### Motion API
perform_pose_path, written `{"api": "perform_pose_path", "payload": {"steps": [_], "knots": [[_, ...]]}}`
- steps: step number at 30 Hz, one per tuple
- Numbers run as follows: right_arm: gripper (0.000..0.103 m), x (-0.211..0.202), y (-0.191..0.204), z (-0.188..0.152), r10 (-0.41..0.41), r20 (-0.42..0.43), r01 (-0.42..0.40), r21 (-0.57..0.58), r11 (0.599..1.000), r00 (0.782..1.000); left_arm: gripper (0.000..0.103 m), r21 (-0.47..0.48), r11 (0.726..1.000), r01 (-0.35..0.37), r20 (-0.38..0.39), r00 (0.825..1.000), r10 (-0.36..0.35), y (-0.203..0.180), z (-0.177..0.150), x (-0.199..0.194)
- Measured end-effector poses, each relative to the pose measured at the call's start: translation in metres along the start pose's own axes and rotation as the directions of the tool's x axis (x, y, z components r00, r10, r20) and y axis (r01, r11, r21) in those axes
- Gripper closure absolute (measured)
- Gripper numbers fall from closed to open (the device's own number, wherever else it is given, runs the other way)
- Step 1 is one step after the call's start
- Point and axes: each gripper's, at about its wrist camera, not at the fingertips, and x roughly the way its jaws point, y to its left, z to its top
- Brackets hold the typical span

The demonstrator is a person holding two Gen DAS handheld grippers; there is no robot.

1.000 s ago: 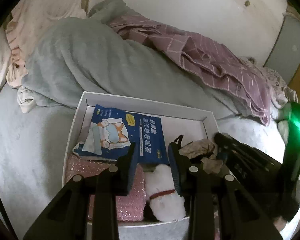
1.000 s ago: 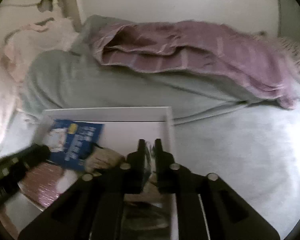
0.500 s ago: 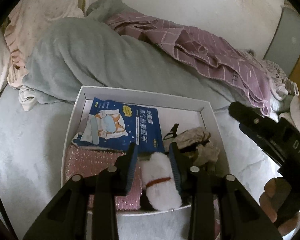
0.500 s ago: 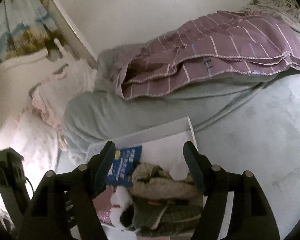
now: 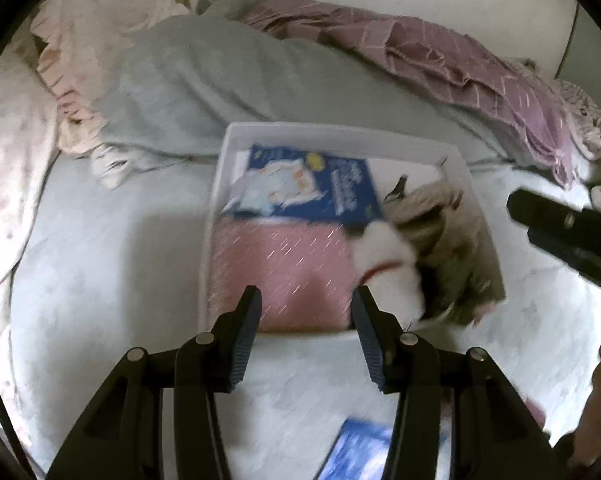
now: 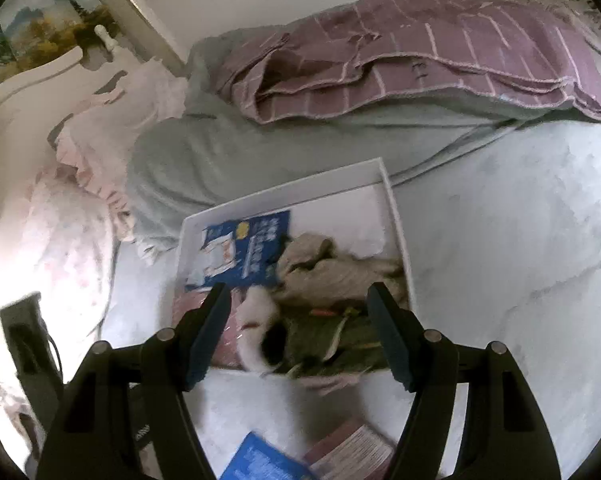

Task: Organize soft objects
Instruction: 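Move right tool back to second blue packet beside pink bottle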

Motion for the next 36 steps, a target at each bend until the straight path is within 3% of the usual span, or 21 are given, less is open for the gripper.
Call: {"api": "perform_pose_path", "payload": {"steps": [5,8,16,21,25,29,32,36], "knots": [[0.031,0.009,0.032,-0.012,0.006,-0.075,-0.007,-0.017,1.0,0.997,0.056,-0.023,0.997,0.073,-0.055,0.996,-0.074,0.022,-0.016,-0.002],[0.031,0.014,0.051,-0.018,0.022,-0.109,-0.027,-0.038,0.999,0.994,0.056,-0.026,0.991,0.128,-0.119,0.984,-0.131,0.033,-0.023,0.004],[0.032,0.011,0.06,-0.045,0.021,-0.182,-0.01,0.061,0.998,0.983,0.056,0.008,0.982,0.191,-0.183,0.965,-0.186,0.056,-0.034,0.01],[0.031,0.005,0.043,-0.073,-0.084,-0.281,0.123,0.123,0.985,0.956,0.056,0.001,0.971,0.238,-0.215,0.949,-0.232,0.062,-0.039,0.011],[0.031,-0.01,0.049,-0.091,-0.201,-0.281,0.239,0.108,0.965,0.938,0.056,0.069,0.979,0.194,-0.236,0.956,-0.173,0.059,-0.045,0.011],[0.031,-0.006,0.054,-0.114,-0.225,-0.361,0.267,0.072,0.961,0.905,0.056,0.119,0.977,0.175,-0.253,0.957,-0.141,0.07,-0.056,0.008],[0.031,0.012,0.046,-0.135,-0.218,-0.474,0.292,0.088,0.952,0.853,0.056,0.111,0.969,0.219,-0.251,0.95,-0.186,0.083,-0.062,0.008],[0.031,0.022,0.029,-0.148,-0.218,-0.474,0.33,0.166,0.929,0.853,0.056,0.083,0.965,0.247,-0.253,0.942,-0.219,0.094,-0.065,0.01]]}}
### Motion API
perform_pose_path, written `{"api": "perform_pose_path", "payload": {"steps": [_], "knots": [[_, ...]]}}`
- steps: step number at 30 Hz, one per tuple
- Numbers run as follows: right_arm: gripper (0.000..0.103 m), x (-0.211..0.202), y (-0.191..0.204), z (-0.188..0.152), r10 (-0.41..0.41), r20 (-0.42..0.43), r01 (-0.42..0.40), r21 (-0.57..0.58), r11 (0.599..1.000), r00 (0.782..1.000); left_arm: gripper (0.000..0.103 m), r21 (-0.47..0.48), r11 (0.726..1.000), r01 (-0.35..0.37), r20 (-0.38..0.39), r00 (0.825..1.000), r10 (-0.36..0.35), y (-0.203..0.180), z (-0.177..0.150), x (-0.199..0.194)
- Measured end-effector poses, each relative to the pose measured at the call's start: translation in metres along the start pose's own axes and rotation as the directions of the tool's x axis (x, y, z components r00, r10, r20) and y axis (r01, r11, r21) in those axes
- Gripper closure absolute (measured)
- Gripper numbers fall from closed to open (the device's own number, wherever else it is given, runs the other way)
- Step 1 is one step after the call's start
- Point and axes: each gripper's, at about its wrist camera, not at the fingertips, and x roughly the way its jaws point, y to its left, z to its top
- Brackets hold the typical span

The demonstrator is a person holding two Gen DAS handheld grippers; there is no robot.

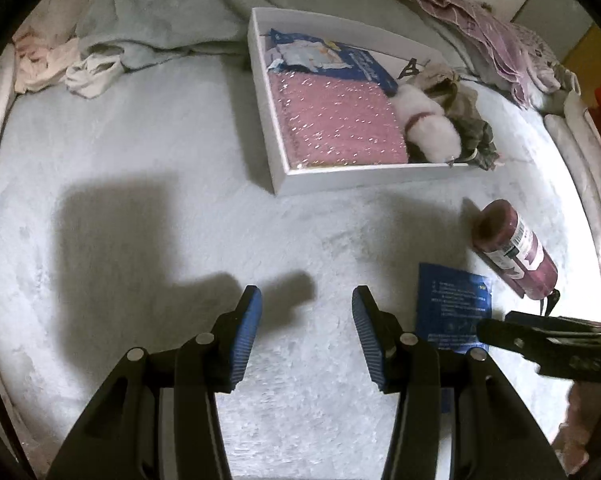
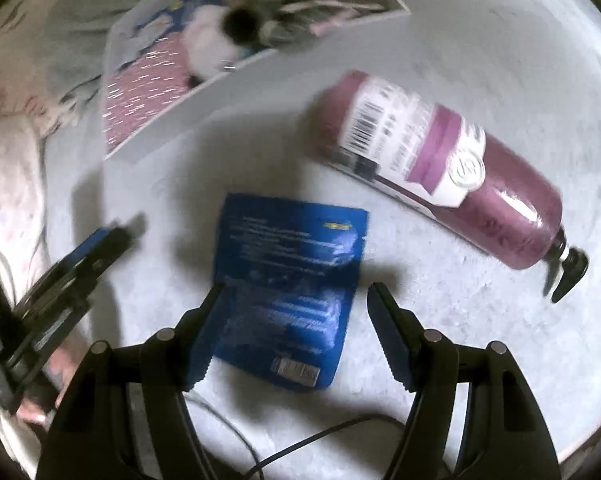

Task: Organize soft objects
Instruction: 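Move right tool back to second blue packet beside pink bottle, then close right tool on second blue packet and lift it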

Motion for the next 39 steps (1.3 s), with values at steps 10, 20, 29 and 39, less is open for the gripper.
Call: {"api": "perform_pose_path", "payload": {"steps": [10,20,29,39], "knots": [[0.0,0.038,0.01,0.009,0.056,-0.026,-0.054,0.05,0.997,0.998,0.056,-0.064,0.998,0.008,0.005,1.0,-0.008,0.018,-0.001,0.0],[0.0,0.056,0.049,0.008,-0.226,-0.007,0.226,-0.002,0.974,0.974,0.056,-0.064,0.998,0.018,0.009,1.0,-0.018,0.018,-0.001,0.0],[0.015,0.042,0.045,-0.002,-0.192,-0.025,0.189,-0.091,0.978,0.981,0.056,-0.06,0.998,0.037,-0.006,0.999,-0.037,0.013,0.002,0.005],[0.028,0.018,0.013,-0.014,-0.087,-0.084,0.079,-0.085,0.993,0.993,0.056,0.019,0.998,0.061,-0.014,0.998,-0.061,-0.015,0.008,0.01]]}}
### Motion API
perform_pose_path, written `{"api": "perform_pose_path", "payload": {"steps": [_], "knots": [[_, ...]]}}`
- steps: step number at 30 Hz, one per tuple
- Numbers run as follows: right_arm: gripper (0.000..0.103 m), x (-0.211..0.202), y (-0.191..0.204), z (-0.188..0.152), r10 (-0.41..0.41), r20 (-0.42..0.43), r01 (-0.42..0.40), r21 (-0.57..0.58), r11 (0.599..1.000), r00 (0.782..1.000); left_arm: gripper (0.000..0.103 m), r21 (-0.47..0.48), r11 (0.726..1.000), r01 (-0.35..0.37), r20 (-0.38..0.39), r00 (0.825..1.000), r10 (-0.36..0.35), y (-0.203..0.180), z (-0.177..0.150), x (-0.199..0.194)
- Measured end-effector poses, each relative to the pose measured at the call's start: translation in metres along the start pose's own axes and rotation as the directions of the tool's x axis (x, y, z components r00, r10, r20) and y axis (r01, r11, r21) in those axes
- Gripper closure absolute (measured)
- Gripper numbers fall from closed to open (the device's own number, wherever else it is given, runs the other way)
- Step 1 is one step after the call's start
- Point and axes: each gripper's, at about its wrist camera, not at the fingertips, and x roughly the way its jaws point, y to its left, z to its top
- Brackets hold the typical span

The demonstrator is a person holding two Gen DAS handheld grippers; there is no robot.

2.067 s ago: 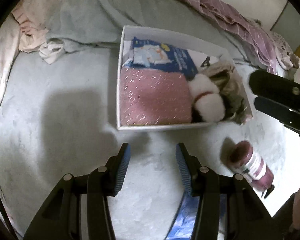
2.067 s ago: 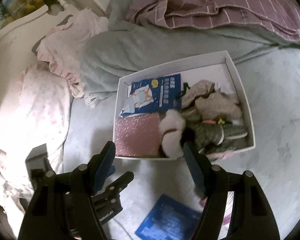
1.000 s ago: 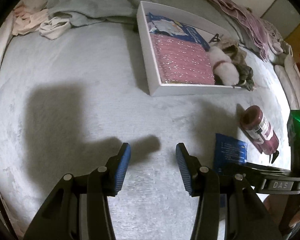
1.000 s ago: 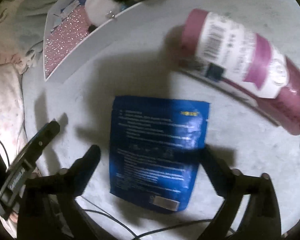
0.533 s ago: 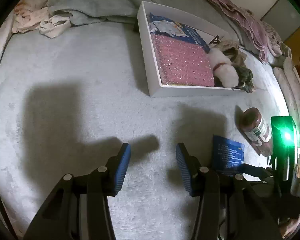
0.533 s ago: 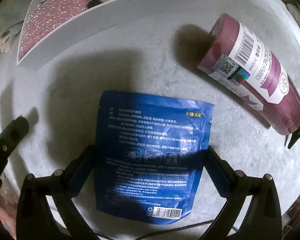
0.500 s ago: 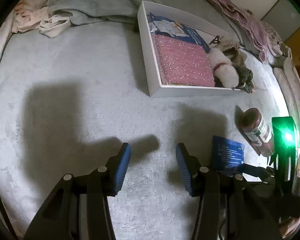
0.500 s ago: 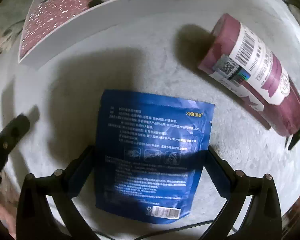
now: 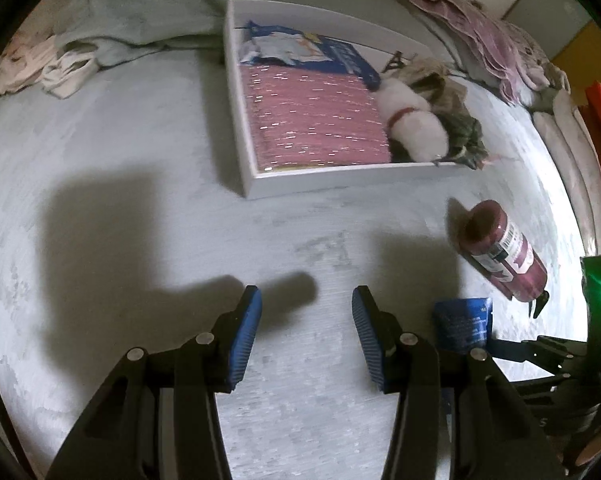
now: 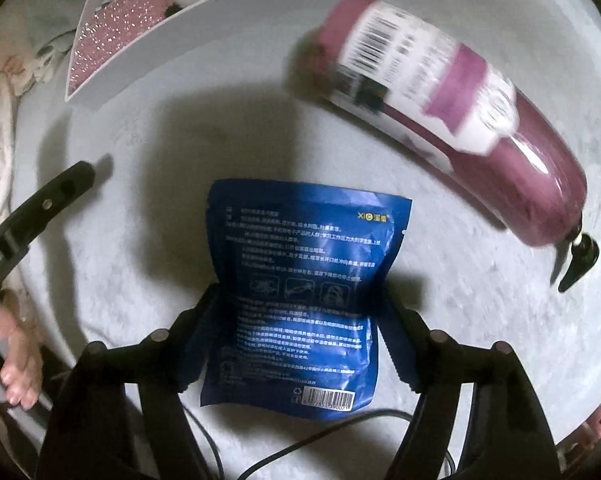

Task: Organize soft objects
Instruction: 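Close right tool on second blue packet and lift it, then carry second blue packet over white box and open right tool to drop it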

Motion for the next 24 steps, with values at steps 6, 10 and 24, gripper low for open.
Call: {"api": "perform_pose_path", "payload": {"steps": [6,10,24], "knots": [[0.029,-0.025,-0.017,-0.001,0.015,0.032,-0.014,-0.023,1.0,0.999,0.056,0.038,0.999,0.012,-0.001,1.0,-0.012,-0.016,0.003,0.001],[0.029,-0.042,-0.008,-0.005,0.023,0.079,-0.018,-0.069,0.997,0.997,0.056,0.054,0.998,0.014,0.0,1.0,-0.014,-0.023,0.005,0.001],[0.028,-0.082,0.011,-0.002,0.001,0.281,0.047,-0.166,0.985,0.96,0.056,0.079,0.996,0.034,0.089,0.995,-0.041,-0.043,0.015,-0.006]]}}
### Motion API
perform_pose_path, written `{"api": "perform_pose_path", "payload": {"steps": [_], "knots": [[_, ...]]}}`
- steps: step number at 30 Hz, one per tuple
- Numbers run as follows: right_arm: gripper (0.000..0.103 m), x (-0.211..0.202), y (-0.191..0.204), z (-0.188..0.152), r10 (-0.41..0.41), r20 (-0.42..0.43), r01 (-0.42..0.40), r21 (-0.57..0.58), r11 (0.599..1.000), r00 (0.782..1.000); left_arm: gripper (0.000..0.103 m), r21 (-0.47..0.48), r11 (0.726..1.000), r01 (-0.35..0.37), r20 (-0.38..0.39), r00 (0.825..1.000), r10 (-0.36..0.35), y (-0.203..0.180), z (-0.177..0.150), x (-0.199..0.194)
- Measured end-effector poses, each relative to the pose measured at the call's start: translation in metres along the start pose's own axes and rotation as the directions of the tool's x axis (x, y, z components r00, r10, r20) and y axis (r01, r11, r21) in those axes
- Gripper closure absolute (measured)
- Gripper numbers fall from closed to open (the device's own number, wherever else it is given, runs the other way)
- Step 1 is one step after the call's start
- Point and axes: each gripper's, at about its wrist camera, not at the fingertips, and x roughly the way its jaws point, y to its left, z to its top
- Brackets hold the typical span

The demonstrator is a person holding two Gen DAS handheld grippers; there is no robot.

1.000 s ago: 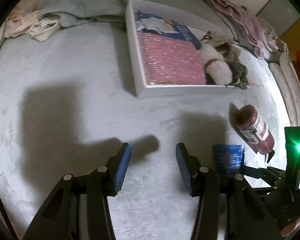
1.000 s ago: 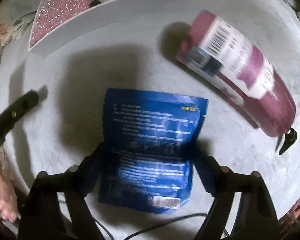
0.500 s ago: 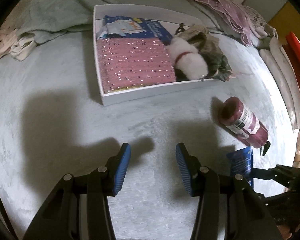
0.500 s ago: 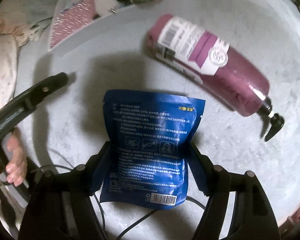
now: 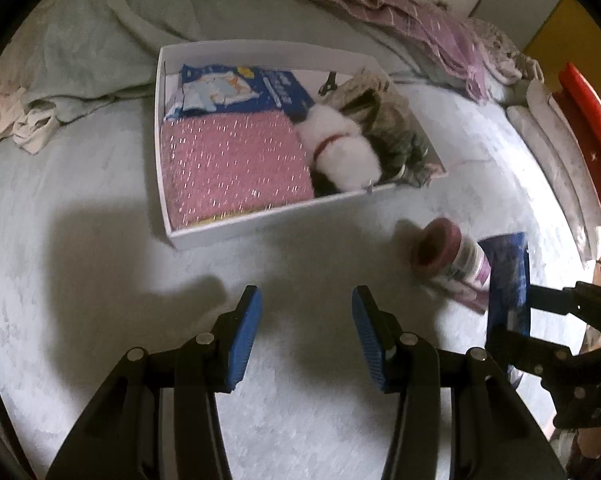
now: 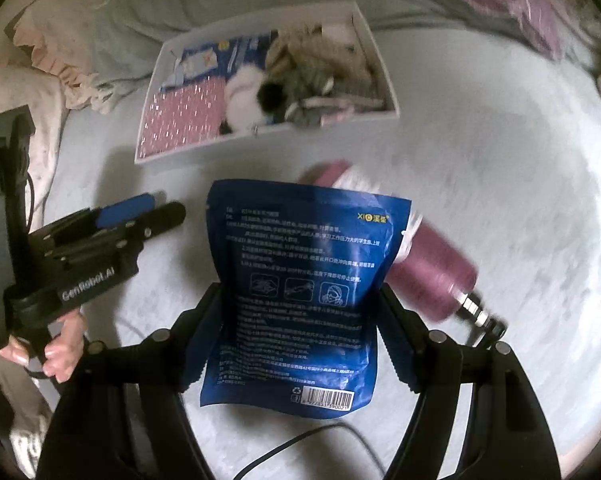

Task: Organize soft objects
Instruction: 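Carry second blue packet over white box and open right tool to drop it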

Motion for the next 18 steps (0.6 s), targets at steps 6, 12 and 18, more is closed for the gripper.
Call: {"api": "perform_pose_path", "payload": {"steps": [6,12,18], "knots": [[0.028,-0.005,-0.009,0.029,-0.007,0.055,0.01,-0.048,0.999,0.998,0.056,-0.061,0.997,0.051,0.106,0.993,-0.044,0.018,0.005,-0.004],[0.028,-0.001,-0.009,0.069,0.013,0.073,-0.009,-0.063,0.998,0.997,0.056,-0.156,0.98,0.127,0.214,0.973,-0.092,0.045,0.019,-0.015],[0.028,0.016,0.0,0.109,0.004,0.057,0.001,-0.074,0.997,0.998,0.056,-0.178,0.977,0.12,0.241,0.968,-0.075,0.049,0.044,-0.012]]}}
